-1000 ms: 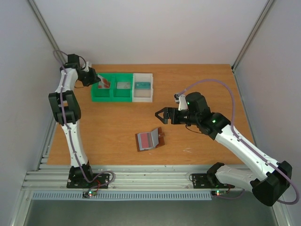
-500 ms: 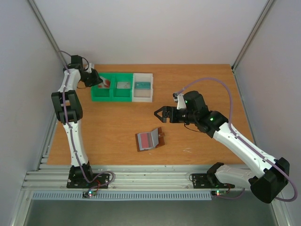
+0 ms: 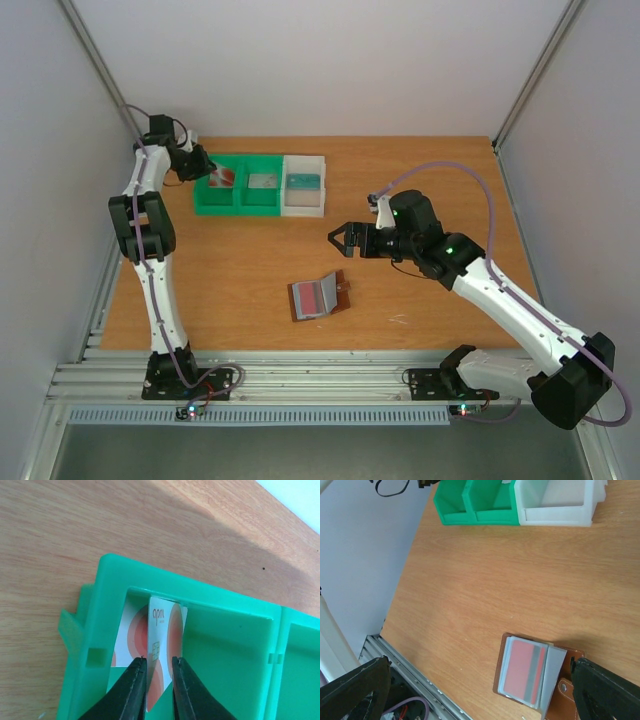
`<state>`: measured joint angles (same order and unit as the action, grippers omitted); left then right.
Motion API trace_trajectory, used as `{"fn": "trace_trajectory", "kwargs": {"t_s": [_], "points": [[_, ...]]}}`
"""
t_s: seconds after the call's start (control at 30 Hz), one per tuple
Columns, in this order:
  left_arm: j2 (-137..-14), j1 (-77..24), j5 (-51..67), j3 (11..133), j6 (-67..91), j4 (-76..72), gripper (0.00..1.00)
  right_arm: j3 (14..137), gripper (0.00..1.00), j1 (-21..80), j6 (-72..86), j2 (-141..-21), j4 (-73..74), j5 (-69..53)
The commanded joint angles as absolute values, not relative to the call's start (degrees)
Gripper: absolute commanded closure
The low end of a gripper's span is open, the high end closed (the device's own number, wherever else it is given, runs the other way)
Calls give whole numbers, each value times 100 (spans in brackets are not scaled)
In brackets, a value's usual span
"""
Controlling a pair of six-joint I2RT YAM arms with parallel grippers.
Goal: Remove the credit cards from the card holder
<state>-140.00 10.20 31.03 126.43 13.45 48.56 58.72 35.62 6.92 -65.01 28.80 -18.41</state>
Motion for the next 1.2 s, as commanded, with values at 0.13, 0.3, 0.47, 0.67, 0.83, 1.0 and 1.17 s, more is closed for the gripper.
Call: {"fn": "trace_trajectory", "kwargs": {"t_s": [0.13,0.3,0.47,0.67,0.83,1.0,1.17], "points": [[-14013,1002,3134,12951,1529,4472,78,6019,2,3562,633,-6515,2974,-1647],[-13983,1027,3217,13146,1612,4597,73,5946,2,3563,617,-6387,3034,-1671],[-13720,1037,3084,13155,1685,4685,63,5833,1,3568,654,-6232,2981,-1817],[-13072,1036,2816,12522,1738,4774,46,5785,2,3568,746,-6115,3106,-1716],[-12393,1005,2836,11574,1977,4653,30,5910,2,3567,795,-6237,3400,-1711],[-11717,936,2818,10714,2013,4757,29,5920,2,3566,733,-6255,3436,-1928],[-10870,840,3344,9680,2128,4578,32,5875,2,3567,740,-6433,3546,-2053]]}}
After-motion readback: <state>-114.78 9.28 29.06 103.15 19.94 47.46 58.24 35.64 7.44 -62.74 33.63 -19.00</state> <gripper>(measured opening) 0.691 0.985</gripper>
